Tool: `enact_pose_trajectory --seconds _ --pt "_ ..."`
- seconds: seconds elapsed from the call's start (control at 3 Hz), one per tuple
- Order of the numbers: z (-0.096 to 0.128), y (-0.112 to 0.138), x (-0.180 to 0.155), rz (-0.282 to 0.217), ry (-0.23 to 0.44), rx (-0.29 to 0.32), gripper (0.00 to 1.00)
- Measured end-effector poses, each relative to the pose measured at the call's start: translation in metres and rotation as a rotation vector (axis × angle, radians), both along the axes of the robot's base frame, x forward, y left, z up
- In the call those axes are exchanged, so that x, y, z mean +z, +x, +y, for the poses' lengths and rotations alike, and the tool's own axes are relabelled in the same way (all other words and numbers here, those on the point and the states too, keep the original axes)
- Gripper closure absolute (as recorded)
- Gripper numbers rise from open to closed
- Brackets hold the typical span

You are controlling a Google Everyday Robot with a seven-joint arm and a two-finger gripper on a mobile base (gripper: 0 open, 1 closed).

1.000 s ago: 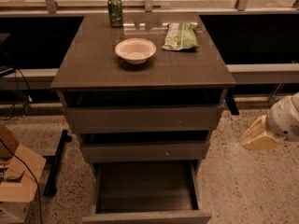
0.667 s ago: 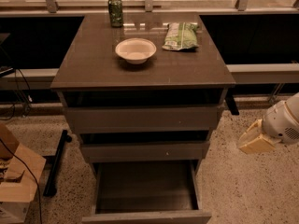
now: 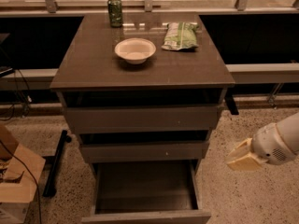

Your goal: Close bottom drawer

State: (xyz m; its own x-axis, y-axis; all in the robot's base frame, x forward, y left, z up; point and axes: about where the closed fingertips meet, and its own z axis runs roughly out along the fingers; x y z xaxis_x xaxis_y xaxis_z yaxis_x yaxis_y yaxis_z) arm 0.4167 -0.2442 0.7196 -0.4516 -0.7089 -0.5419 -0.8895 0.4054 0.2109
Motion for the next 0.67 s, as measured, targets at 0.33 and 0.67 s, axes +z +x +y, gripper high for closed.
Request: enact_pose_trajectory --seconds 0.33,0.67 --pt "0.010 -0.025 -0.061 0.047 0.122 -0.104 1.00" --pt "0.017 -0.039 -0.108 0.099 0.215 -0.185 1.00"
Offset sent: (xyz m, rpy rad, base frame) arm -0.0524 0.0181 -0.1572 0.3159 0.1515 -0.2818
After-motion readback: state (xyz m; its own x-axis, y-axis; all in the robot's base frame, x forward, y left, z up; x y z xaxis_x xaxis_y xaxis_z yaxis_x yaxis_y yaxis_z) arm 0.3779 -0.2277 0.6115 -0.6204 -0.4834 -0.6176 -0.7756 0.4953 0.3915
